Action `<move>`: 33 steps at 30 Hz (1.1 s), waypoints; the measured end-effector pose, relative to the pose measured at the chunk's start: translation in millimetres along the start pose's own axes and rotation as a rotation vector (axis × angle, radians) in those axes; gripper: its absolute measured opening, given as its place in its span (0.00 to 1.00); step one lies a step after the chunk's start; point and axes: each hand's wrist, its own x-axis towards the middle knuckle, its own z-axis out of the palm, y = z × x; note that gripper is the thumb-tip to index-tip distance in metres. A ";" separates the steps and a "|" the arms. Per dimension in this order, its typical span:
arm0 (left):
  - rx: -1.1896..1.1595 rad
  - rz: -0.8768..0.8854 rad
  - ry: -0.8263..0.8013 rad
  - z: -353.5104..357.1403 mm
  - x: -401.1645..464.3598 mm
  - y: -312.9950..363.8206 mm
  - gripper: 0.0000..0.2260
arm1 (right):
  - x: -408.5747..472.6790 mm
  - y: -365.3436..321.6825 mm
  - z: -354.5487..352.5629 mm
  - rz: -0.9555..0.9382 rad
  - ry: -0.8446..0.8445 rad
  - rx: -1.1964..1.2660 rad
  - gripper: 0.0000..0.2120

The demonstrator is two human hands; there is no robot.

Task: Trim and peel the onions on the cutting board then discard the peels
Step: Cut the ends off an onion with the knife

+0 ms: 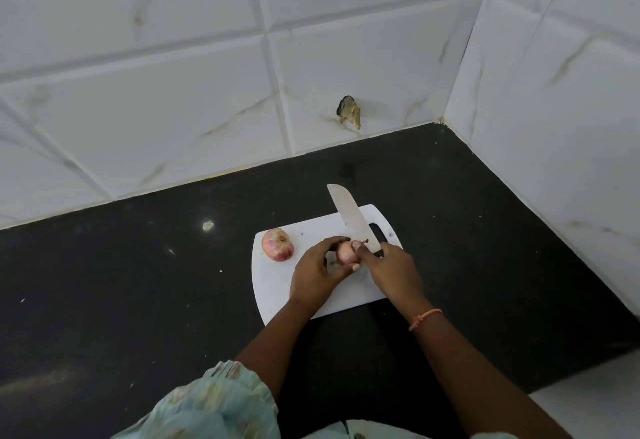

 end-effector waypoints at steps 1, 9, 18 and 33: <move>0.012 0.002 0.010 0.5 -0.6 0.5 0.22 | -1.1 1.5 0.3 -0.009 0.013 -0.015 0.23; 0.068 0.020 0.053 3.1 -3.5 1.8 0.22 | -11.4 3.9 5.3 -0.088 0.144 -0.084 0.23; 0.119 -0.036 0.138 6.9 -4.5 10.9 0.19 | -14.6 1.8 3.6 -0.144 0.197 -0.049 0.20; 0.033 -0.089 0.123 1.2 -4.4 5.5 0.24 | -3.9 29.3 -21.4 -0.024 0.258 -0.201 0.20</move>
